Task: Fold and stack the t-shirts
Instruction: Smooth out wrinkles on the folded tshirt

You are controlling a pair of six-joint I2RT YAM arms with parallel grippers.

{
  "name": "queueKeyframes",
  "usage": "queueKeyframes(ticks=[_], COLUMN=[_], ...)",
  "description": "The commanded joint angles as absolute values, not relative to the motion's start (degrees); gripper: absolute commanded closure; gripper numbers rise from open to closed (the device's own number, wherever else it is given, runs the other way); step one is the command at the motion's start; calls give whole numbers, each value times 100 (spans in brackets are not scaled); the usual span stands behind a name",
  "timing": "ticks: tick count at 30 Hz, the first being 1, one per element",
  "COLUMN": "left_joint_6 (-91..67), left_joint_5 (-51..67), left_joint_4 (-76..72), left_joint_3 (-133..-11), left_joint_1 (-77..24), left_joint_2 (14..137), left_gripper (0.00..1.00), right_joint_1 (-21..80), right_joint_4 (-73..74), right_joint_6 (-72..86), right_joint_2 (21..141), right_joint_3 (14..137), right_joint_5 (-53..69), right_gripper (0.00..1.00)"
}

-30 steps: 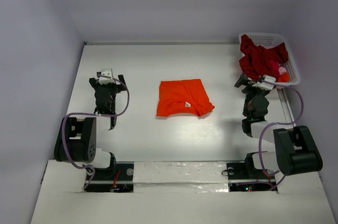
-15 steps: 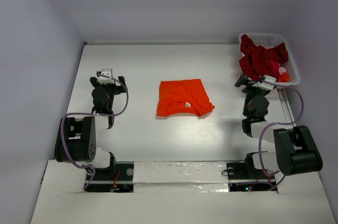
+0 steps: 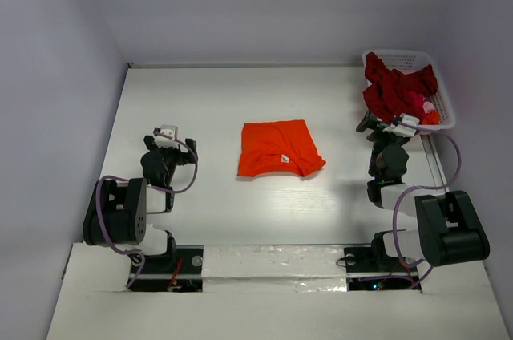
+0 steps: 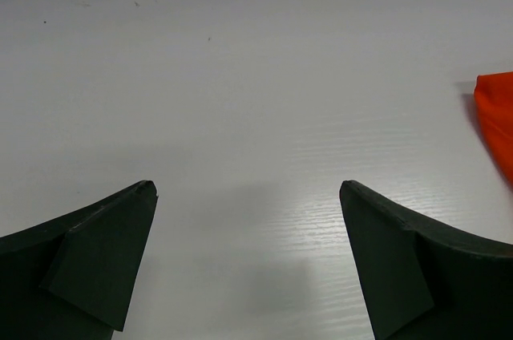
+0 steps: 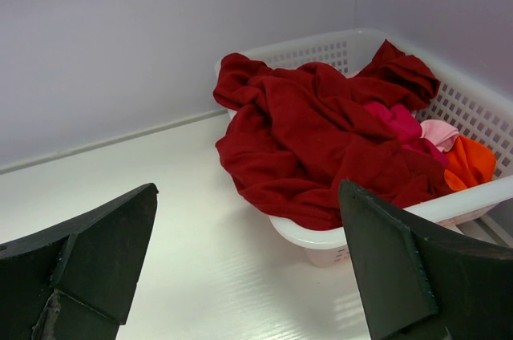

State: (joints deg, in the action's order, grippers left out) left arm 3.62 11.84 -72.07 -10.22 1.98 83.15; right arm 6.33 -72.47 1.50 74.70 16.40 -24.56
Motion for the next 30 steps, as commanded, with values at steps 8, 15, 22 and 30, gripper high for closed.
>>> queueKeyframes(ticks=[8, 15, 22, 30], left_joint_6=[369, 369, 369, 369], left_joint_5=[1248, 1239, 1248, 1248], left_joint_4=[-8877, -8868, -8868, -8868], left_joint_3=[-1213, -1213, -1213, -1213], left_joint_1=[229, 229, 229, 229], left_joint_2=[8244, 8244, 8244, 8244], left_gripper=[1, 1, 1, 1], right_joint_1=[589, 589, 589, 589], right_joint_4=[-7928, -7910, -7910, -7910], right_joint_6=[114, 114, 114, 114], right_joint_2=[7444, 7444, 7444, 7444], right_joint_3=[1714, 1723, 1731, 1731], right_joint_5=[-2496, -2479, -2487, -2487], right_gripper=[0, 0, 0, 0])
